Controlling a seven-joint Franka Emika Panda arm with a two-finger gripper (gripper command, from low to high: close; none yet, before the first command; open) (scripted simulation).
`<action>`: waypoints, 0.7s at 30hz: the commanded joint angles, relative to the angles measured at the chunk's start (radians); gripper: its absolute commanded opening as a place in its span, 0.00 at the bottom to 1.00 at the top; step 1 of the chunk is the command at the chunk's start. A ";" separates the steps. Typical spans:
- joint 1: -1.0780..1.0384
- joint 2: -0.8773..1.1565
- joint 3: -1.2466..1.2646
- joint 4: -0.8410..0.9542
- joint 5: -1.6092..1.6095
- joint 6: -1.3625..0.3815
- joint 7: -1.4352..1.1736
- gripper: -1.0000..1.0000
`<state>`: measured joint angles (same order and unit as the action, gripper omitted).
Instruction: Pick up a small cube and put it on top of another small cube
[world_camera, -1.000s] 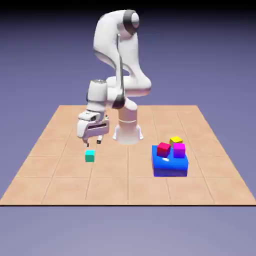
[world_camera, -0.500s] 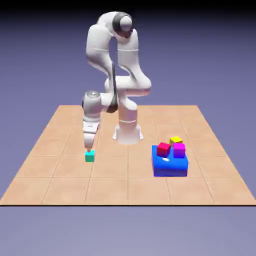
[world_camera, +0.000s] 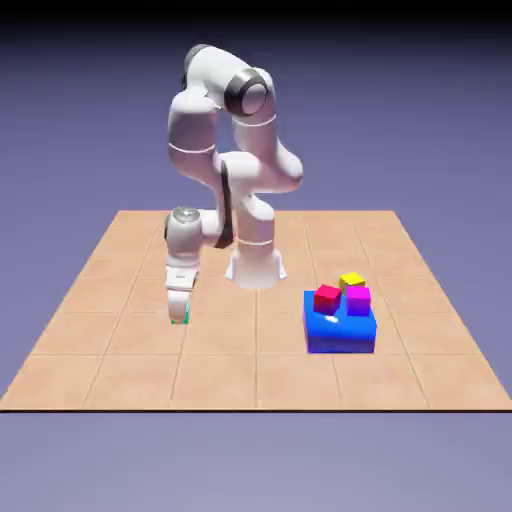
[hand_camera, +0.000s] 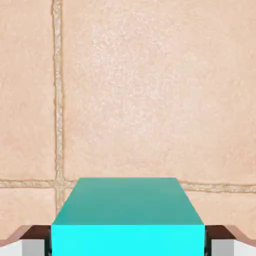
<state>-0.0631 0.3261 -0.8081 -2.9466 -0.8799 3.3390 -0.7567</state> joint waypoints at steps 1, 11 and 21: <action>0.003 -0.036 -0.010 -0.005 -0.012 -0.031 0.000 0.00; 0.032 -0.398 -0.110 -0.058 -0.128 -0.348 0.002 0.00; 0.276 -0.581 0.125 -0.013 0.095 -0.590 -0.032 0.00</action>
<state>0.2132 -0.2553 -0.6831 -2.9600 -0.7850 2.7483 -0.7884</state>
